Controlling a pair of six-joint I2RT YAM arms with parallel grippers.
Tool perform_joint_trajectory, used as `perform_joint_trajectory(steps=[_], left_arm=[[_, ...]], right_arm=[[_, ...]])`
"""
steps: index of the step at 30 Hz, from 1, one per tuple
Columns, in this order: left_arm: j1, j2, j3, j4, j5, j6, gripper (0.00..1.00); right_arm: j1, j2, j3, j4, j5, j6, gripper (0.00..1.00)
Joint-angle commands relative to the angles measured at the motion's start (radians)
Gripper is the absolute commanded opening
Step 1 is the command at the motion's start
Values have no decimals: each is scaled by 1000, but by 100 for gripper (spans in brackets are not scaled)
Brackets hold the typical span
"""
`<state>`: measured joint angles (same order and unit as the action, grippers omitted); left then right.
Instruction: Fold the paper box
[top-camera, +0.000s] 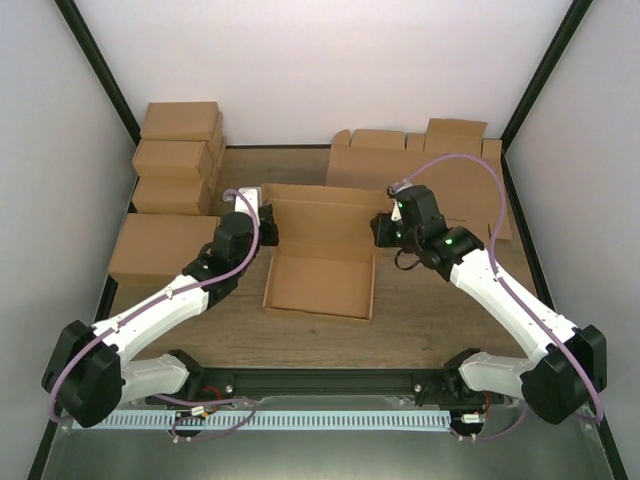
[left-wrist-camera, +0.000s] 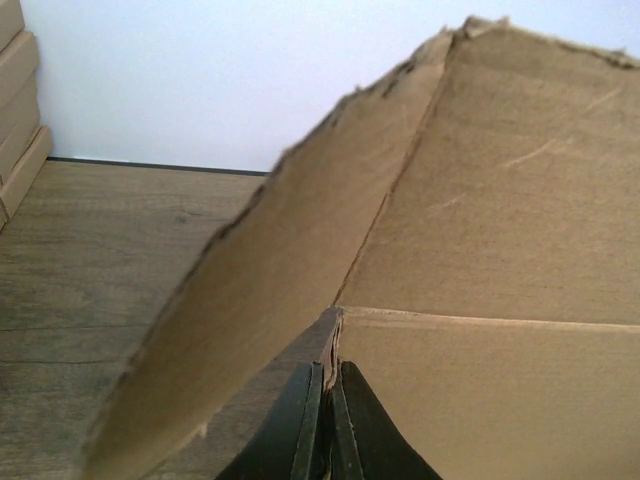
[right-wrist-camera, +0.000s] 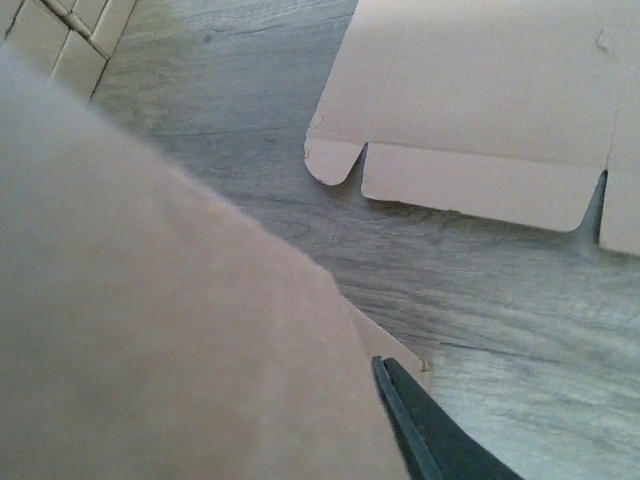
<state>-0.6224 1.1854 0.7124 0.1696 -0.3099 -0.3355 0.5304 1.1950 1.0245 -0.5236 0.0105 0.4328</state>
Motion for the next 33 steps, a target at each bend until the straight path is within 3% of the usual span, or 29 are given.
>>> perform_joint_trajectory(steps=[1,3,6,19,24,33], left_arm=[[-9,6,12,-58,15,-19,4],[-13,7,13,-58,31,-48,4],[-31,10,11,-57,35,-79,4],[-55,-28,-31,-74,106,-281,5],[-66,-63,-79,-45,94,-303,5],[-79,-103,-143,-59,80,-320,5]], right_arm=[[10,-17,25,-18,-69,53,23],[10,-12,20,-7,-104,73,9],[11,-2,12,14,-133,106,2],[45,-63,-107,267,-39,265,1],[107,-54,-119,284,63,272,1],[157,-48,-155,286,71,295,1]])
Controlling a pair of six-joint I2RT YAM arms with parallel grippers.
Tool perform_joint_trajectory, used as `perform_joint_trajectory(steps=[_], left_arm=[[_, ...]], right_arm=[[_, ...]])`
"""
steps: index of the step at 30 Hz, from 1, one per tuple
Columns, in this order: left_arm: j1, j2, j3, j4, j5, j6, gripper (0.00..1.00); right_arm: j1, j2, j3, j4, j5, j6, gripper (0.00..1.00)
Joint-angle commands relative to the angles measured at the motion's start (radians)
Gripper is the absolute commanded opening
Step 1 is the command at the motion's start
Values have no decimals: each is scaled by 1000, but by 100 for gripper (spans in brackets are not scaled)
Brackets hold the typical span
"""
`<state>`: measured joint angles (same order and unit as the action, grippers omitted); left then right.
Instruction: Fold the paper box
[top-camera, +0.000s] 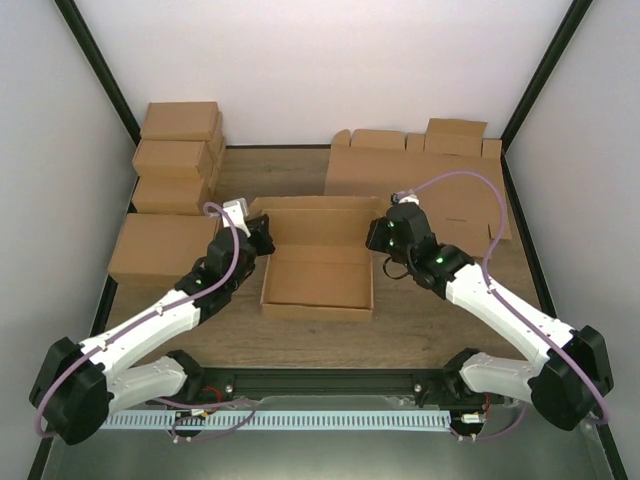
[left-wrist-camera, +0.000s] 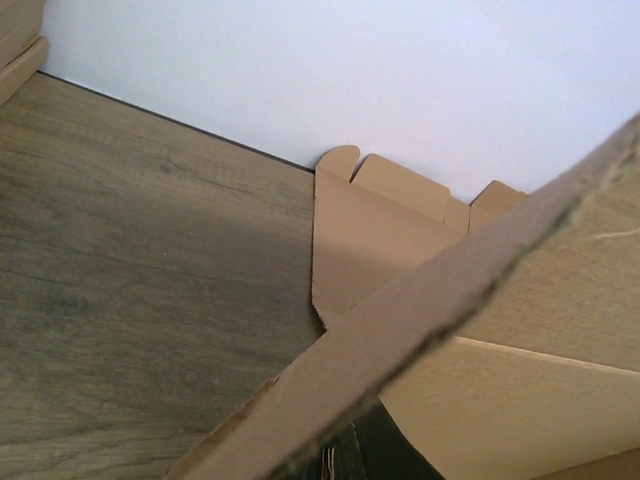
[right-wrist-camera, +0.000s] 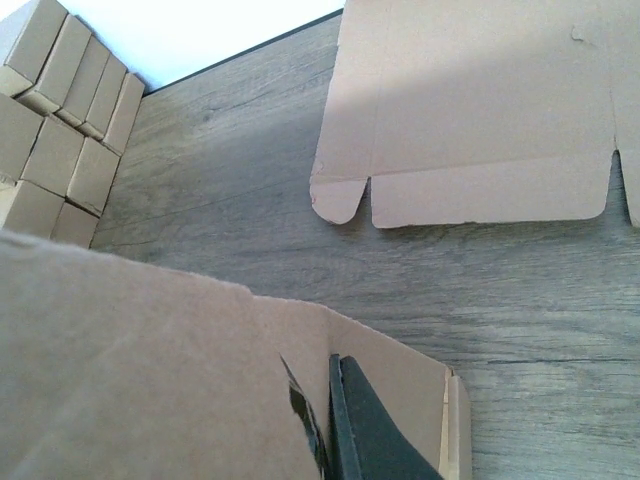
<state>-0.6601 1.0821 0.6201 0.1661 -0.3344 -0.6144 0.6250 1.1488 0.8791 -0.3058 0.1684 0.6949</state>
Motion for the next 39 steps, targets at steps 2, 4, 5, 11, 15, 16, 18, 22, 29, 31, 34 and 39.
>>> perform_joint_trajectory(steps=[2,4,5,11,15,16,18,22,29,31,34,39], left_arm=[[-46,-4,-70,-61,98,-44,5],[-51,-9,-88,-68,98,-42,5],[-53,-12,-96,-77,100,-42,5],[-55,-65,-84,-222,132,-21,18],[-55,-126,21,-458,140,38,58],[-55,-144,54,-531,125,50,65],[-55,-189,126,-675,96,71,81],[-55,-291,325,-927,69,99,100],[-54,-231,507,-943,358,387,100],[-54,-152,550,-945,450,483,100],[-56,-13,638,-981,479,592,92],[-55,107,708,-989,586,684,80]], right_arm=[[64,-13,-42,60,-79,19,1],[64,-31,-84,59,-72,8,1],[64,-42,-102,59,-70,-1,1],[64,-98,-147,48,-61,-99,1],[64,-110,-155,72,-59,-195,1],[64,-111,-158,78,-60,-213,1],[64,-107,-160,84,-55,-240,1],[63,-89,-148,82,-68,-272,1],[64,-74,-164,134,-225,-414,1],[64,-66,-165,132,-254,-449,1],[64,-54,-164,117,-264,-485,1],[64,-49,-160,108,-244,-490,1]])
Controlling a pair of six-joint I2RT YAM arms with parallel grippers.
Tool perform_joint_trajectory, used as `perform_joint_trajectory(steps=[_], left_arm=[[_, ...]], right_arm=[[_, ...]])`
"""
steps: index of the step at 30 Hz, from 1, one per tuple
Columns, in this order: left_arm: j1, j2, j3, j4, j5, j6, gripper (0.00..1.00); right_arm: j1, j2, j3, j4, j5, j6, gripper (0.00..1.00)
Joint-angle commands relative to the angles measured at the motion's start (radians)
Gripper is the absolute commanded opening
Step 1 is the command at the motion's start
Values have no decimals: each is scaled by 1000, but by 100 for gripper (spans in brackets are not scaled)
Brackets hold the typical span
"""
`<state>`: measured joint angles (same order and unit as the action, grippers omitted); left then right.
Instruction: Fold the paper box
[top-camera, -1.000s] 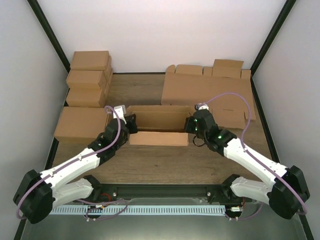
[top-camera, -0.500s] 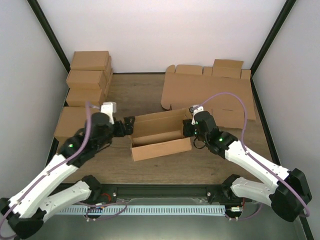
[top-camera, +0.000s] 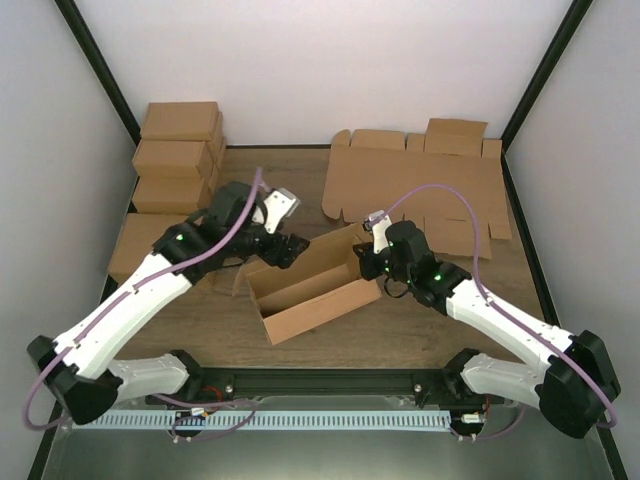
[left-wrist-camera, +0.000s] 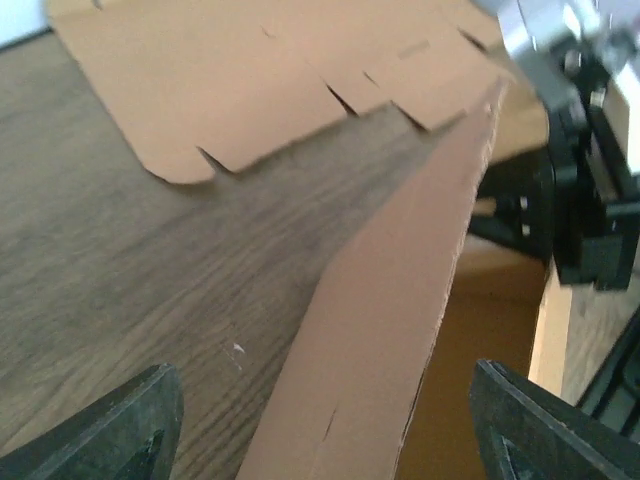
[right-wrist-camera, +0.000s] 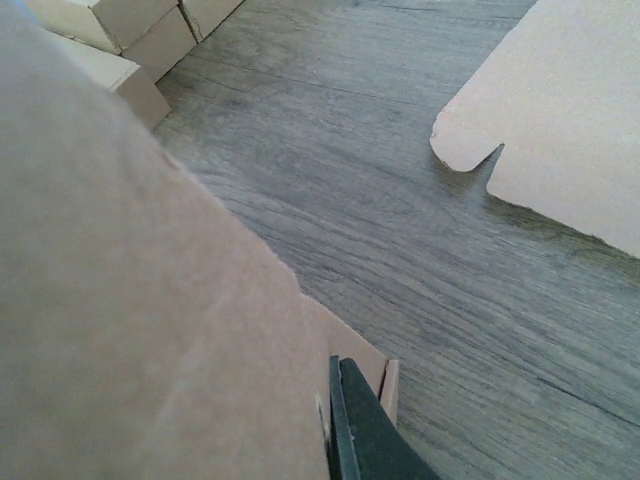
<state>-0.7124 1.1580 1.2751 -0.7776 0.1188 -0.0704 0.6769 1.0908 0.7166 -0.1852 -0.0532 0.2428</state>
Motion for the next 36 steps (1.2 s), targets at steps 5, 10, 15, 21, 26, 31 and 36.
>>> perform_joint_trajectory(steps=[5,10,15,21,26,31,36], left_arm=[[-4,74,53,-60,214,154,73],[-7,87,43,-80,137,122,59],[-25,82,13,-82,141,108,42],[-45,78,-41,-82,129,84,32],[-61,78,-43,-93,108,88,8],[-81,77,-34,-96,78,100,4],[-112,90,-23,-106,37,102,4]], right_arm=[[12,11,0,-11,-18,-40,1],[11,14,-1,-6,-16,-50,1],[12,21,7,-6,-7,-55,2],[11,22,6,-6,1,-54,2],[12,22,9,-5,3,-53,4],[12,19,16,-6,13,-48,15],[12,12,38,-41,13,-40,31]])
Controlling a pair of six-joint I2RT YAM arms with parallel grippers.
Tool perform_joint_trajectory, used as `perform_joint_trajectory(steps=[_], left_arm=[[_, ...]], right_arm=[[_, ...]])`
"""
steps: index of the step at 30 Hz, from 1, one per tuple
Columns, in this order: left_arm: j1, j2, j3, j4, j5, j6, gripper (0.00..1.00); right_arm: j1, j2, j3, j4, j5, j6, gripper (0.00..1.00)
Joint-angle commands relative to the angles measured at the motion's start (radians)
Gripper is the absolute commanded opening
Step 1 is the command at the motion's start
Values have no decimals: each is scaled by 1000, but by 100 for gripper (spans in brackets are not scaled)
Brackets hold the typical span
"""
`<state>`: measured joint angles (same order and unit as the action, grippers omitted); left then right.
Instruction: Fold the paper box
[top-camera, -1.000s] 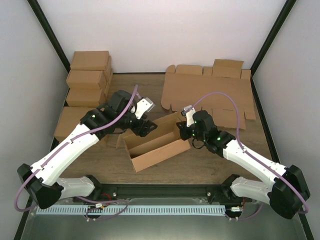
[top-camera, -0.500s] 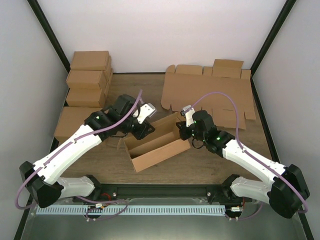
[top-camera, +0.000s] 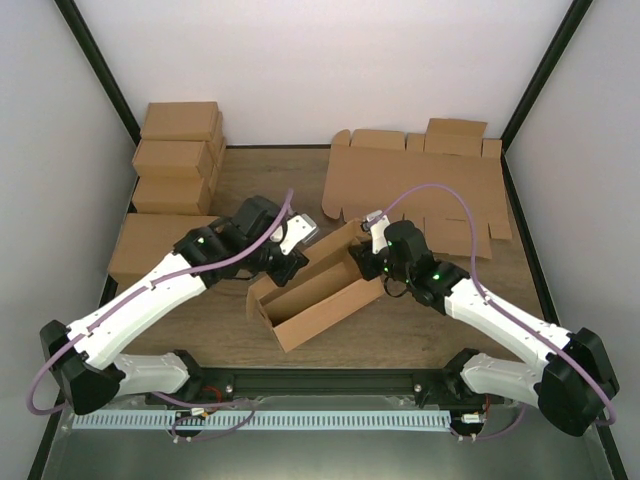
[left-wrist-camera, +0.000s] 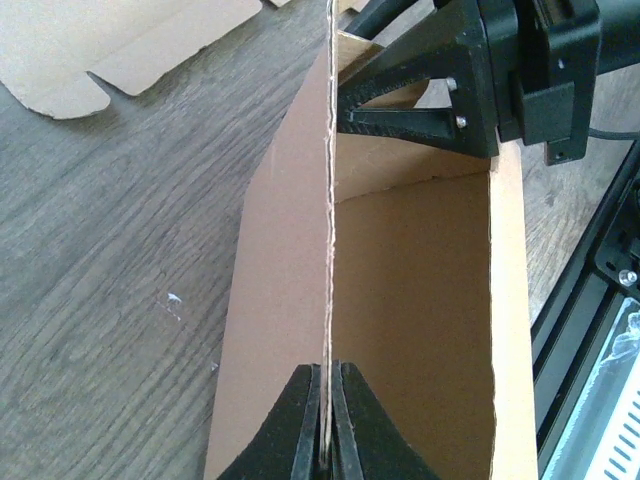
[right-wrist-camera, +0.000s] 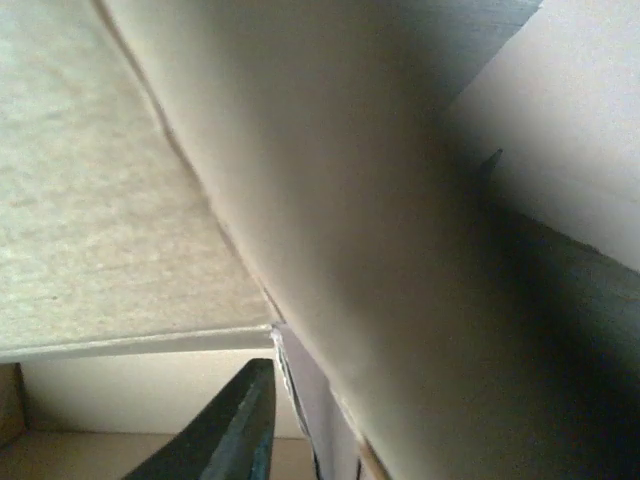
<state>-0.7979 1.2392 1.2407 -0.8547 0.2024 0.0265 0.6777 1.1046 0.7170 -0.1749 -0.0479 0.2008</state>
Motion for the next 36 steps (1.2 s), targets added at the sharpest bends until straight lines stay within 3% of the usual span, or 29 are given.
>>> perform_joint_trajectory(steps=[1,5,9,12,22,26,28,30,36], left_arm=[[-33,11,12,-30,-58,4,4],[-53,29,13,-37,-90,5,4],[-65,44,11,-36,-113,3,4],[-70,51,13,-30,-118,3,4],[-72,48,10,-5,-96,-9,4],[-73,41,1,1,-95,-15,4],[-73,37,-4,6,-92,-19,4],[-73,37,-5,9,-89,-23,4],[-73,38,-11,19,-76,-26,4]], right_arm=[[11,-6,44,-65,8,6,34],[11,-34,76,-133,4,8,44],[10,-81,114,-221,21,32,64],[11,-105,152,-302,35,69,72],[11,-181,194,-536,-146,243,73],[11,-215,169,-613,-108,359,79],[11,-241,133,-619,-106,422,84],[11,-265,106,-620,-117,484,98],[11,-323,-12,-435,-267,636,100]])
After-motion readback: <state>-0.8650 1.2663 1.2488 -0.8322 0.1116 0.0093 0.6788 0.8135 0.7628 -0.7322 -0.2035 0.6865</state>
